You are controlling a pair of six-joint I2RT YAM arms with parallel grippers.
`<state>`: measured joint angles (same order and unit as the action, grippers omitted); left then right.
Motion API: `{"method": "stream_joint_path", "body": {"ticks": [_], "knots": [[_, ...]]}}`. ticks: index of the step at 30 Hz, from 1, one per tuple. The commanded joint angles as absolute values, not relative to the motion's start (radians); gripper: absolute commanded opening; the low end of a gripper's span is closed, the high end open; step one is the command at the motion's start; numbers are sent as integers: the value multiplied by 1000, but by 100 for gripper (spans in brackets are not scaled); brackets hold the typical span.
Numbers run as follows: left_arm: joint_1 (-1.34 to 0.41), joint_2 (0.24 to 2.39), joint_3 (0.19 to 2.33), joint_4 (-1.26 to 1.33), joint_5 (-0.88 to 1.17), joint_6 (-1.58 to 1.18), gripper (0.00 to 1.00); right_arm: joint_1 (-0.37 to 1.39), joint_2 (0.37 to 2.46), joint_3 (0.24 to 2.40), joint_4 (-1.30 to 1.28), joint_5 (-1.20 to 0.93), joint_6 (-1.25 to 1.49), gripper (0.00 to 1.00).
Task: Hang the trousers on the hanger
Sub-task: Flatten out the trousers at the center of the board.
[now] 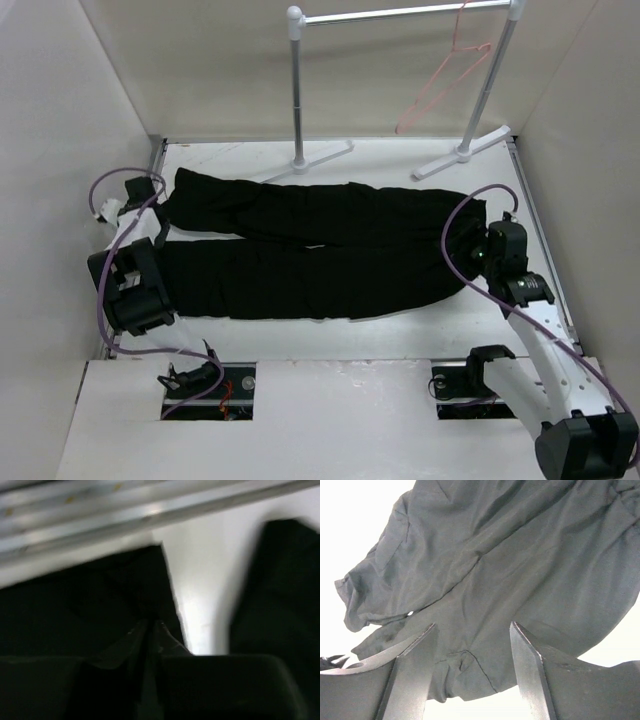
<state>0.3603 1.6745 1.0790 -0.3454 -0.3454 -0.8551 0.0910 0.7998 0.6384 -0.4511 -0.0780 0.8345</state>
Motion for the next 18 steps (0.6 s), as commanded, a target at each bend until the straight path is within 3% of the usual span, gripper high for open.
{"method": "stream_joint_path", "body": {"ticks": [1,4,6,8,9,11,13,16,18], "knots": [[348,1672,1190,-350,-388,-809,18,82,779,649,-477,-64,827,66],[347,1622,1213,-357,-384,-776,39,87,767,652,-482,-64,828,68],[349,1538,1180,-383,-376,-781,47,99,762,650,-485,-64,827,68],[346,1427,1105,-403,-362,-784,48,116,759,640,-483,-71,827,67],[340,1380,1067,-414,-357,-785,48,132,758,631,-479,-75,827,60],[326,1225,935,-480,-342,-802,46,174,759,621,-483,-77,821,30],[332,1096,829,-553,-328,-827,43,215,759,612,-495,-72,813,12],[402,916,691,-685,-290,-851,42,275,761,606,-512,-64,810,9],[447,853,634,-745,-261,-861,42,303,764,601,-522,-67,811,13]]}}
